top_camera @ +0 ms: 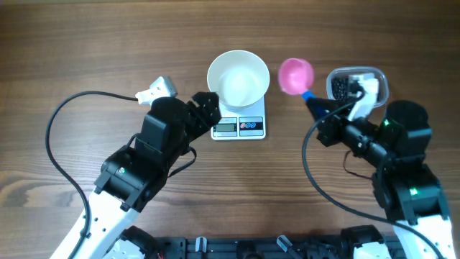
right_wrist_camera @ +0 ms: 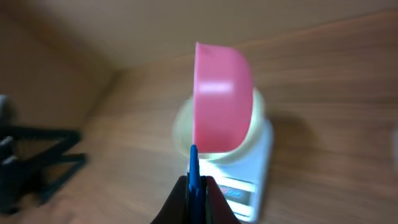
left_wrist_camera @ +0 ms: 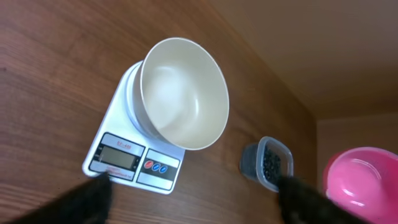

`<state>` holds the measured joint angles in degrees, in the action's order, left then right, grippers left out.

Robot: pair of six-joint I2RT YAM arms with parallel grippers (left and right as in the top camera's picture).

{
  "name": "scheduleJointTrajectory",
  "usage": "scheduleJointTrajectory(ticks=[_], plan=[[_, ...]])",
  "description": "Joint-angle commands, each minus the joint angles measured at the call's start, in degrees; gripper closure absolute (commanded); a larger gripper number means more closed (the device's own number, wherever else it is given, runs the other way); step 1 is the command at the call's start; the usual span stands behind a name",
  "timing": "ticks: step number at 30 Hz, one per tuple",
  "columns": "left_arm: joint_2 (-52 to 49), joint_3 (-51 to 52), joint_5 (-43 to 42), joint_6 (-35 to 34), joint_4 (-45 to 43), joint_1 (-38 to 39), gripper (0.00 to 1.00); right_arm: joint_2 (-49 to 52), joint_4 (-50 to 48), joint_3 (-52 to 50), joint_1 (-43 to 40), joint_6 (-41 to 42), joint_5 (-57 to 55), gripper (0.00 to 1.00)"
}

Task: Scoop item into bowl and weigh 150g on scale

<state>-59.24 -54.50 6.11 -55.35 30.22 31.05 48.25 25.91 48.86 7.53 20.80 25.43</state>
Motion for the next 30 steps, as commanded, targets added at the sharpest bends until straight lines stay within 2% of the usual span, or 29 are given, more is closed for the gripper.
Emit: scheduleJointTrajectory(ticks=[1, 2, 3, 9, 19, 24, 30], plan=[[0.0, 0.2, -0.2, 4.2, -0.3, -0.3, 0.8, -2.6, 1.7, 1.3, -1.3, -4.3, -11.0, 0.96], [0.0, 0.2, -0.2, 5.6, -0.4, -0.3, 0.93, -3.2, 1.8, 1.3, -1.4, -4.3, -12.2, 0.96], [-0.2, 0.2, -0.2, 6.8, -0.4, -0.3, 0.96, -3.5, 1.8, 1.4, -1.4, -4.3, -12.9, 0.96], [-2.6, 0.2, -0.7, 14.3, -2.3, 0.8, 0.96, -3.7, 1.8, 2.4, -1.4, -4.1, -16.2, 0.96], [-16.7, 0.2, 0.1, 22.1, -3.7, 10.6, 0.96, -3.4, 1.9, 7.2, -1.4, -4.1, -19.3, 0.96], [-24.5, 0.2, 5.2, 22.6, -3.9, 13.3, 0.96, -3.0, 1.8, 7.3, -1.4, -3.7, -19.6, 0.96], [-33.4, 0.2, 5.6, 25.0, -7.6, 13.4, 0.96, -2.8, 1.1, 7.3, -1.4, -3.7, -19.7, 0.96]])
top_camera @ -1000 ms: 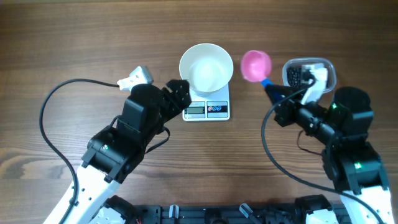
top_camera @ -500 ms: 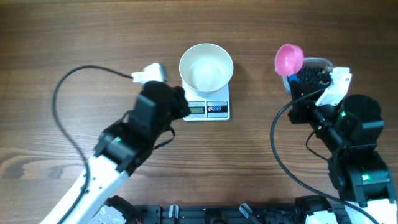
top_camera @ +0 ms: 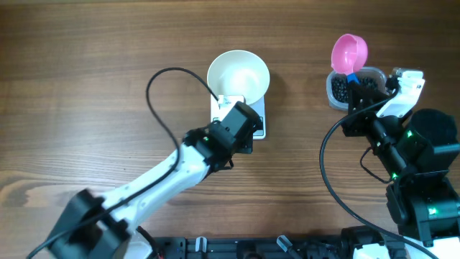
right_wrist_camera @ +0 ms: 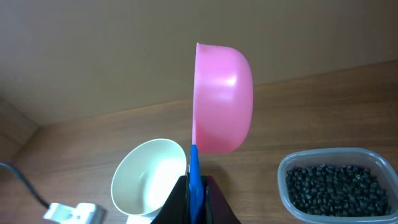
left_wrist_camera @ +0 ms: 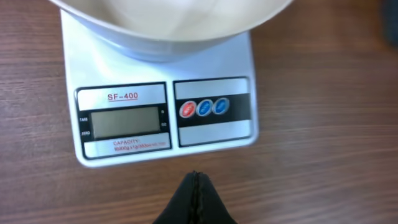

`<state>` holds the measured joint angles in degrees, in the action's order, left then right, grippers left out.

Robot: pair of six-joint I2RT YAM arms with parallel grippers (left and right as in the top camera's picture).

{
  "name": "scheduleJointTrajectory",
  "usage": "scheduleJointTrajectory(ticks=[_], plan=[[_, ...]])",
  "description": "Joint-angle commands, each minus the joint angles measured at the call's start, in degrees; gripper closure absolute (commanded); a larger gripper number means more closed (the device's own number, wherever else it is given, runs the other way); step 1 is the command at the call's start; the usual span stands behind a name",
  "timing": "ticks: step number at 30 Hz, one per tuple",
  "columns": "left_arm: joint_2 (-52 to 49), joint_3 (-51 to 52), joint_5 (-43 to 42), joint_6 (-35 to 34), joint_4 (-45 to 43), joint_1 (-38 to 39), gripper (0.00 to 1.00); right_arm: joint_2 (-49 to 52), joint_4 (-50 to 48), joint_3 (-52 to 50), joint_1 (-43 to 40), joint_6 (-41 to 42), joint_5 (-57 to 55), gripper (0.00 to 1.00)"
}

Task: Scoop item into bowl and weigh 150g on scale

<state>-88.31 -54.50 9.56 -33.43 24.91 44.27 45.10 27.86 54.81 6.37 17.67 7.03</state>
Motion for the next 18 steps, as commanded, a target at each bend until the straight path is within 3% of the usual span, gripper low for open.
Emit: scheduleJointTrajectory(ticks=[1, 8, 18], plan=[[-5.4, 0.2, 2.1, 3.3, -3.0, 0.2, 0.96, 0.4, -1.0, 1.3, -0.2, -0.6, -1.3, 0.96], [-11.7, 0.2, 2.4, 3.3, -8.7, 0.2, 0.96, 1.4, -1.2, 1.3, -0.2, 0.2, -1.3, 0.96], [-13.0, 0.2, 5.3, 5.7, -14.0, 0.1, 0.96, 2.5, -1.2, 1.3, -0.2, 0.4, -1.2, 0.96]])
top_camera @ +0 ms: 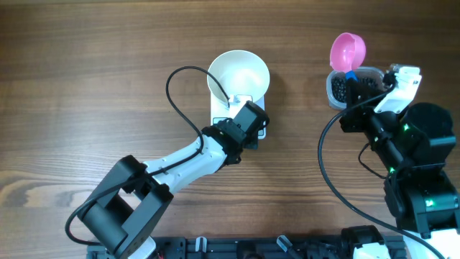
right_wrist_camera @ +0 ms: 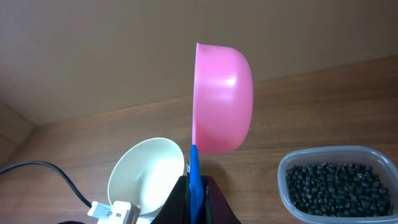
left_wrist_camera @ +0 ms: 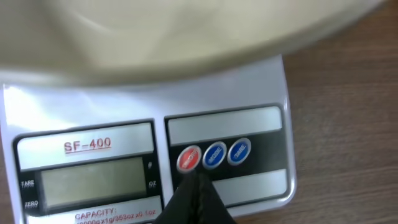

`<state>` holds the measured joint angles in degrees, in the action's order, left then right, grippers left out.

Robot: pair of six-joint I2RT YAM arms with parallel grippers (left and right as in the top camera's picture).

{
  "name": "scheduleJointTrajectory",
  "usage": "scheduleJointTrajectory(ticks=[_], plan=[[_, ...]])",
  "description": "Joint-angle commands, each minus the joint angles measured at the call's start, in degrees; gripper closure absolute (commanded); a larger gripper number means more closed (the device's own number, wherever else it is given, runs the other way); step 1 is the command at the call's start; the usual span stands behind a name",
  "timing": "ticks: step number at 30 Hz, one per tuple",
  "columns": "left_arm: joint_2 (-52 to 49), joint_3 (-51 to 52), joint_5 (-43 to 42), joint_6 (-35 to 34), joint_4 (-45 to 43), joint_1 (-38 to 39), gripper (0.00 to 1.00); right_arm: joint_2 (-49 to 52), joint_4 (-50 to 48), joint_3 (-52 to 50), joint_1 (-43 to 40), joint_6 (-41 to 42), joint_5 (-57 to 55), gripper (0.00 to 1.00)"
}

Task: Scoop item into bowl and weigh 150g on scale

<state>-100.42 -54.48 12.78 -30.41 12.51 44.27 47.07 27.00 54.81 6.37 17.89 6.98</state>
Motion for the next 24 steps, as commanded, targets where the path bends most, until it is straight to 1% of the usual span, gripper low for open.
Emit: scheduleJointTrajectory(ticks=[1, 24], plan=[[-1.0, 0.2, 2.1, 3.1, -2.0, 0.1, 0.96, 0.6, -0.4, 1.3, -0.2, 0.2, -1.2, 0.96], [-3.7, 0.2, 2.2, 3.1, -3.3, -1.1, 0.96, 0.9, -0.4, 1.3, -0.2, 0.1, -1.2, 0.96]])
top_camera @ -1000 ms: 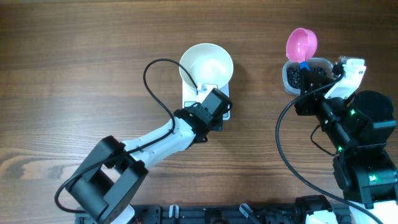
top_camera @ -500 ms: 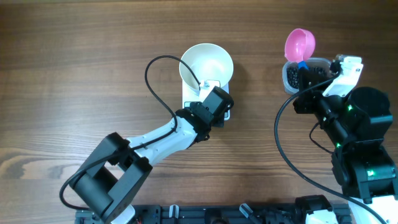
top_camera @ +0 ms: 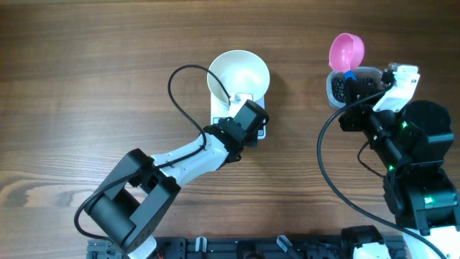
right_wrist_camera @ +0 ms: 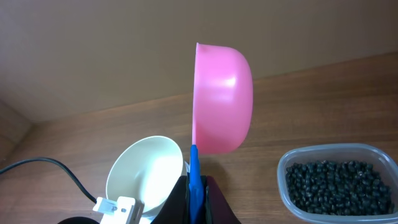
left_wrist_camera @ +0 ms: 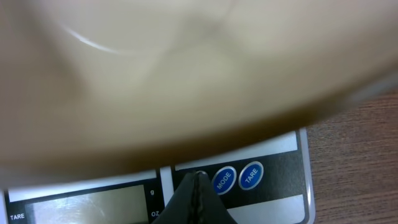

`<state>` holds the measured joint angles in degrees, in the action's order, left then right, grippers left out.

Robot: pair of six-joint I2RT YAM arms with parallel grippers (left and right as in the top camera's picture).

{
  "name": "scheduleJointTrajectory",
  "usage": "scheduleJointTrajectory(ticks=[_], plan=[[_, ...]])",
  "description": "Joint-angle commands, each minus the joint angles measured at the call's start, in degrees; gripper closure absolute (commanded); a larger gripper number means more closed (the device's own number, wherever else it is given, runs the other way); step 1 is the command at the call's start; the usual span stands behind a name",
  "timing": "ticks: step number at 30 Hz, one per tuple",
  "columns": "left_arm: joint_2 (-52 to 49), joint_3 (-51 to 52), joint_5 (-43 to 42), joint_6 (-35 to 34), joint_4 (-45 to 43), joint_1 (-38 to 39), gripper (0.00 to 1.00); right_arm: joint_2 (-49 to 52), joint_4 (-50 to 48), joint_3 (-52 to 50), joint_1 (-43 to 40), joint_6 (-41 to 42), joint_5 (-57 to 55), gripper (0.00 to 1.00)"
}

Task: Scoop item into bowl and weigh 150g on scale

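Note:
A white empty bowl (top_camera: pixel 238 78) sits on the white scale (top_camera: pixel 263 128) at the table's middle. My left gripper (left_wrist_camera: pixel 198 176) is shut, its tip on the scale's leftmost button, beside the blue MODE button (left_wrist_camera: pixel 224 180) and TARE button (left_wrist_camera: pixel 251 175). The bowl's underside (left_wrist_camera: pixel 186 81) fills the left wrist view. My right gripper (right_wrist_camera: pixel 193 177) is shut on the blue handle of a pink scoop (right_wrist_camera: pixel 222 96), held up over the clear tub of black beans (right_wrist_camera: pixel 336 180). Overhead, the scoop (top_camera: pixel 346 52) shows at the tub's (top_camera: pixel 338 88) far edge.
A black cable (top_camera: pixel 188 93) loops from the left arm past the bowl. Another cable (top_camera: pixel 325 162) curves beside the right arm. The rest is bare wooden tabletop (top_camera: pixel 93 65).
My left gripper has come closer to the scale, its shut tip now on the leftmost button under the bowl. The right gripper holds the scoop in nearly the same place.
At first my left gripper was open beside the scale and the right held the pink scoop near the bowl. Then the left was shut before the scale's panel and the scoop stood over the bean tub. The left tip neared the red button, now touching it.

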<state>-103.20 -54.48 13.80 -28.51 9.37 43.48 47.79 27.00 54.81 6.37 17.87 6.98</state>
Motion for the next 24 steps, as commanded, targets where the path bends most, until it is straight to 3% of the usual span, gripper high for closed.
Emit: scheduleJointTrajectory(ticks=[1, 24], plan=[[-1.0, 0.2, 1.1, 1.2, -0.2, -0.3, 0.96, 0.1, -0.4, 1.3, -0.2, 0.1, -1.2, 0.96], [-1.8, 0.2, 1.6, 1.1, -0.2, -0.3, 0.96, 0.1, -0.3, 1.3, -0.2, 0.2, -1.2, 0.96]])
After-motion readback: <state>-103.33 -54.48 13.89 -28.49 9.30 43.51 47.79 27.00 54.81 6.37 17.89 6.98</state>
